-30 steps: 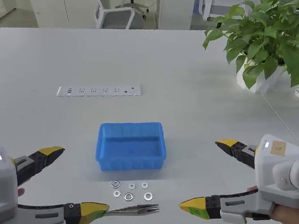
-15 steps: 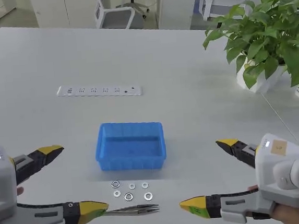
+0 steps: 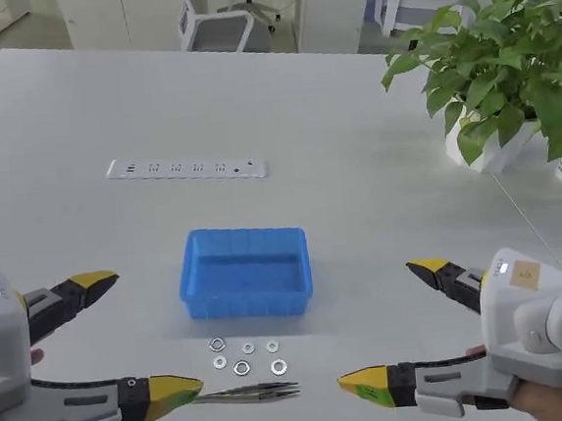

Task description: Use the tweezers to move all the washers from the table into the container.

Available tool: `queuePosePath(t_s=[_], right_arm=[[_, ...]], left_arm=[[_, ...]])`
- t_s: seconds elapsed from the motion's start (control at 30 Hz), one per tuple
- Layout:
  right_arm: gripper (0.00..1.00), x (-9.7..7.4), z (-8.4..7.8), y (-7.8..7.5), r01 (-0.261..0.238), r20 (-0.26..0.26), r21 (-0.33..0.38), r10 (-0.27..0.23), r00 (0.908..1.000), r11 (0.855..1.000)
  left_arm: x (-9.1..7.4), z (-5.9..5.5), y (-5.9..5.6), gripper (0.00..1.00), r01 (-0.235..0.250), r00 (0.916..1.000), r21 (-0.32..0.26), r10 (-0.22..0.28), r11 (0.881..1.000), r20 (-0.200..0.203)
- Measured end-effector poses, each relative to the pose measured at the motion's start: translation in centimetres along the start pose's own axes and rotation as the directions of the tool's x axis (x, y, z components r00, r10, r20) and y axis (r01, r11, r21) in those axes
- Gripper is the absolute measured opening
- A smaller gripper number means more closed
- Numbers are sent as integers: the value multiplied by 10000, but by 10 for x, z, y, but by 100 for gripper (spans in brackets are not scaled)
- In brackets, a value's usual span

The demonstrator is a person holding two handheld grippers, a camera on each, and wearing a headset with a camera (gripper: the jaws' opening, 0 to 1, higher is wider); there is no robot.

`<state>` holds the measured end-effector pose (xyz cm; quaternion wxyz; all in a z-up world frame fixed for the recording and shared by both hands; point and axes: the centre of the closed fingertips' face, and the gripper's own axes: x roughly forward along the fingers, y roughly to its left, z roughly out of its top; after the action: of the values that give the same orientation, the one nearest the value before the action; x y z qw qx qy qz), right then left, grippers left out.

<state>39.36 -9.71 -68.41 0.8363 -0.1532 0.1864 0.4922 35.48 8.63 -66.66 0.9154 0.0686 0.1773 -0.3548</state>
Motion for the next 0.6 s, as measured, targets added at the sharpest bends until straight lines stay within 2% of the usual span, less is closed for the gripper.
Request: queuePosePath(t_s=[0.3, 0.6], right_arm=[[100, 1, -2, 0, -79, -99, -75, 78, 9999, 9999], [98, 4, -3, 1, -302, -192, -372, 295, 9994, 9989]], left_arm=[[1, -3, -1, 99, 62, 9998, 75, -61, 10000, -163], [9, -13, -7, 96, 406, 9970, 346, -382, 9986, -675]])
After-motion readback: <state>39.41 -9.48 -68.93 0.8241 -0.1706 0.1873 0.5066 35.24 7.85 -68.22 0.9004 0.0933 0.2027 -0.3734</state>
